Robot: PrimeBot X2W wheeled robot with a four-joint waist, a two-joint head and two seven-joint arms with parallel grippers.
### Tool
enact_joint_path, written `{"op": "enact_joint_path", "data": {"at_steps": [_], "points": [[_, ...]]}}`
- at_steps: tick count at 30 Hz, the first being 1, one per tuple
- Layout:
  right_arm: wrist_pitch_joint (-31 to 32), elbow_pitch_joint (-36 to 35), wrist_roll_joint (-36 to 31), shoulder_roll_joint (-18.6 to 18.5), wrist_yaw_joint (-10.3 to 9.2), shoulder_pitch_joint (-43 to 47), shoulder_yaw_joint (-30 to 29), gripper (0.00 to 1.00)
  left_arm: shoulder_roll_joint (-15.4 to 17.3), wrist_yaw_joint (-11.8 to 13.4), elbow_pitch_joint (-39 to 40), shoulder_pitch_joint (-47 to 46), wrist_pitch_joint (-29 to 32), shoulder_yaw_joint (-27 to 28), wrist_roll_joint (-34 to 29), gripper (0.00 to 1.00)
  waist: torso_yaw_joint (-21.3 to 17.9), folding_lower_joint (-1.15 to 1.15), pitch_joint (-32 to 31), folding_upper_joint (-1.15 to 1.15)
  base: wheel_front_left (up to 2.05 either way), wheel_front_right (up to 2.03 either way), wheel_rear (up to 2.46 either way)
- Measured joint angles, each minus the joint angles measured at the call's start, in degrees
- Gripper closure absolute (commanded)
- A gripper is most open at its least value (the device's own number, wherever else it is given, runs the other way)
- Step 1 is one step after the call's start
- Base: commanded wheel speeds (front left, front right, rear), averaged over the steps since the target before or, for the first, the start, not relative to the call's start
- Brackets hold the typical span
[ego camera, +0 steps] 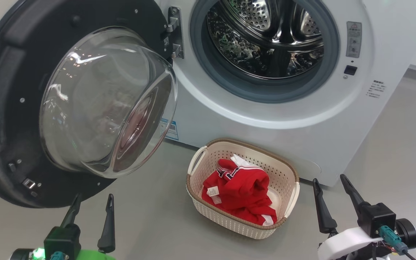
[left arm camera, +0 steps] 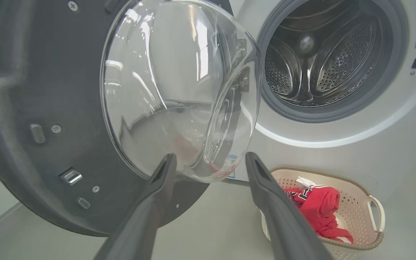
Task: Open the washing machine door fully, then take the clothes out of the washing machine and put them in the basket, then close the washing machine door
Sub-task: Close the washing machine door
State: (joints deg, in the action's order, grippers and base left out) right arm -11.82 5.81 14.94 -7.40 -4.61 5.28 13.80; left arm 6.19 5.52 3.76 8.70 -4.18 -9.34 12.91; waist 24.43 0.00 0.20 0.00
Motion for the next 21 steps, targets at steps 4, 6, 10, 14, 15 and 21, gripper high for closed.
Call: {"op": "enact_joint_path", "data": {"at_steps": [4,6,10,14,15,21], "points": [[0.01,0.15,0.00,0.24,0.01,-0.01,0.56,0.00,0.09,0.18,0.01,0.03,0.00,0.53,0.00,0.00,1.72,0.00,-0.20,0.00,0.00,0.00,0.00],[0.19,0.26,0.00,0.35,0.09,-0.01,1.01,0.00,0.15,0.23,0.02,0.07,-0.01,1.08,0.01,0.00,2.20,0.00,-0.35,0.00,0.00,0.00,0.00],[0.31,0.48,0.00,0.31,0.43,-0.01,1.08,0.00,0.23,0.24,0.05,0.07,0.00,1.27,0.01,0.00,2.57,0.00,-0.58,0.00,0.00,0.00,0.00],[0.46,0.64,-0.01,0.16,0.43,-0.01,1.04,0.00,0.23,0.24,0.12,0.07,0.00,1.35,0.01,0.00,2.82,0.00,-0.73,0.00,0.00,0.00,0.00],[0.48,0.68,-0.01,0.16,0.43,-0.01,1.04,0.00,0.23,0.24,0.13,0.07,0.00,1.42,0.01,0.00,2.87,0.00,-0.75,0.00,0.00,0.00,0.00],[0.51,1.08,-0.01,0.23,0.43,-0.01,1.09,0.00,0.26,0.24,0.21,0.08,0.07,1.59,0.01,0.71,3.07,0.00,-0.95,0.00,0.00,0.00,0.00]]}}
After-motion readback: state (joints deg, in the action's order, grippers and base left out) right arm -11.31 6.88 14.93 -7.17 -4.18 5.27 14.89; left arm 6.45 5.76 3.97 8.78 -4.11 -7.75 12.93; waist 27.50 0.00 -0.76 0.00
